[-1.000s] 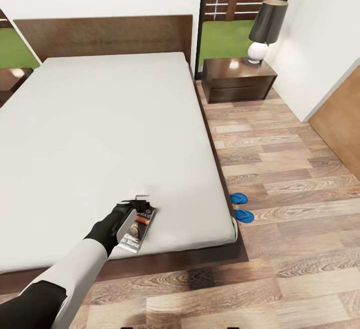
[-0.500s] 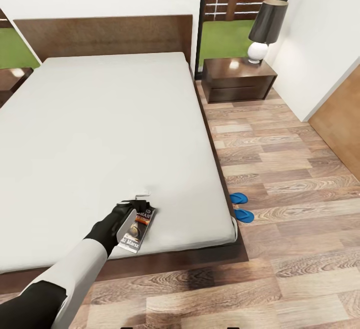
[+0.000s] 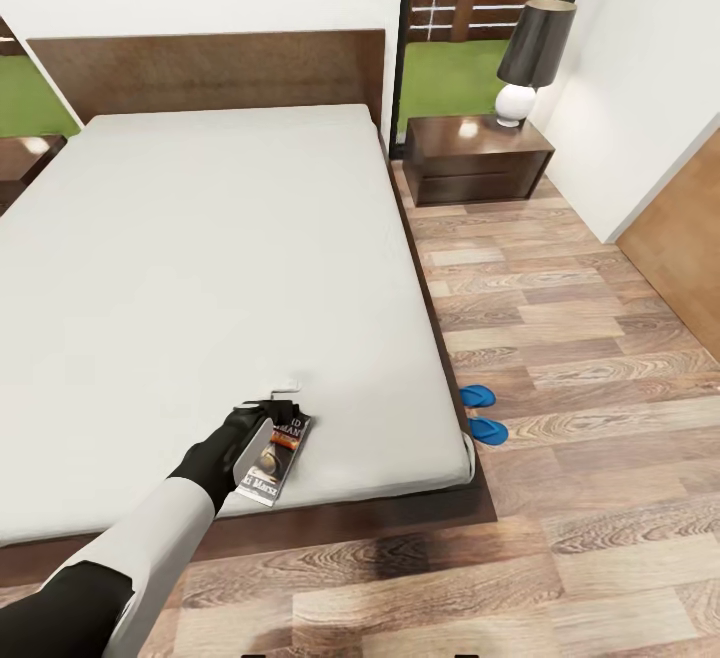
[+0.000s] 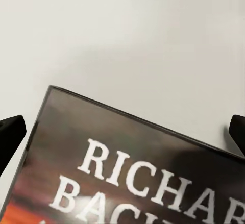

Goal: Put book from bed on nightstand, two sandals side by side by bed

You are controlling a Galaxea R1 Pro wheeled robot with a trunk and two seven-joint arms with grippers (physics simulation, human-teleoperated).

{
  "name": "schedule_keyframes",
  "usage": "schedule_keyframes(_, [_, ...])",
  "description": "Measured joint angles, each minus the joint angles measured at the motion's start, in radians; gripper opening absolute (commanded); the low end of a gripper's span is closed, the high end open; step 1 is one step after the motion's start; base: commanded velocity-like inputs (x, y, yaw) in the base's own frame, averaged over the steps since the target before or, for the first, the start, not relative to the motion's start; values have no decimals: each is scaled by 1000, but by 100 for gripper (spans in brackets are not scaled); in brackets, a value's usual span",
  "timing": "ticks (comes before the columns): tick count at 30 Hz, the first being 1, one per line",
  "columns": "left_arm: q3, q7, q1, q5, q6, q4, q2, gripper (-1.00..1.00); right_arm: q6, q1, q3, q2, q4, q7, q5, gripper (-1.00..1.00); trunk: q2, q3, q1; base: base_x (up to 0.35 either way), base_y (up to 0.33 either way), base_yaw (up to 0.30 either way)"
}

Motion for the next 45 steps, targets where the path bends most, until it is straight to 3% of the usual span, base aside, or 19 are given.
schedule_keyframes(45, [0,0,0,0,-3,0,-1,100,0,0,0,0,0,0,0,100,0,0,0,-17,11,0])
